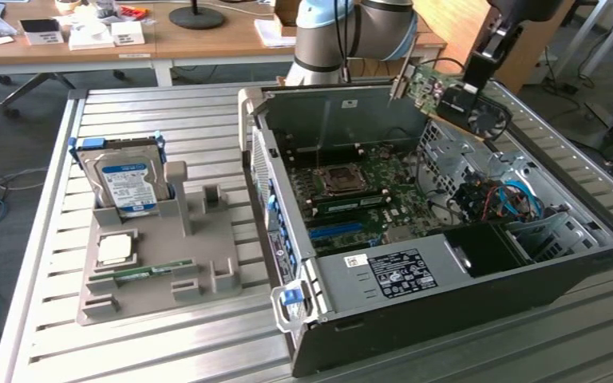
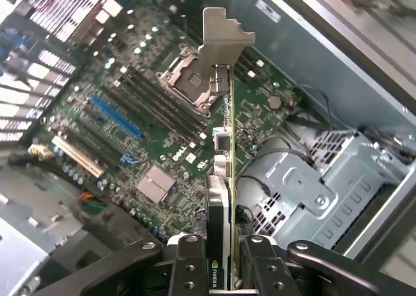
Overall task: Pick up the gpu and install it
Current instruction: 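Insert the gpu into the slot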
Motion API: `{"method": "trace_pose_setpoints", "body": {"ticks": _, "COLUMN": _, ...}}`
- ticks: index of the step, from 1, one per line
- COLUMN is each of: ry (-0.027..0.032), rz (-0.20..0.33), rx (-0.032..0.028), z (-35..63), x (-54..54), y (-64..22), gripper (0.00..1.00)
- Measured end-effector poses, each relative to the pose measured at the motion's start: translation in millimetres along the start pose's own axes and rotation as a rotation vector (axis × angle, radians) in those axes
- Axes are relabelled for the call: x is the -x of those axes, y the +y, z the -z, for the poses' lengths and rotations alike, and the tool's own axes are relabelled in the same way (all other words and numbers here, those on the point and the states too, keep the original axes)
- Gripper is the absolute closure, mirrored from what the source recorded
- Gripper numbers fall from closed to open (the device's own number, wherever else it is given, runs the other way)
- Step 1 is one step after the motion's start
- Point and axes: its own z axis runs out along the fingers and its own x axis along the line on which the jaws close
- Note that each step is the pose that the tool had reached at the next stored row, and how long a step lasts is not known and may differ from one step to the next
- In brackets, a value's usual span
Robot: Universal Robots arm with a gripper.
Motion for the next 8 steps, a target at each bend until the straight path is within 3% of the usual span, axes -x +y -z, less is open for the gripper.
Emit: {"method": "trace_pose_setpoints", "body": {"ticks": 8, "ry": 0.0066, "rz": 0.144, "rx": 0.0039, "z": -0.7, "x": 0.0, "y": 0.0, "gripper": 0.73}}
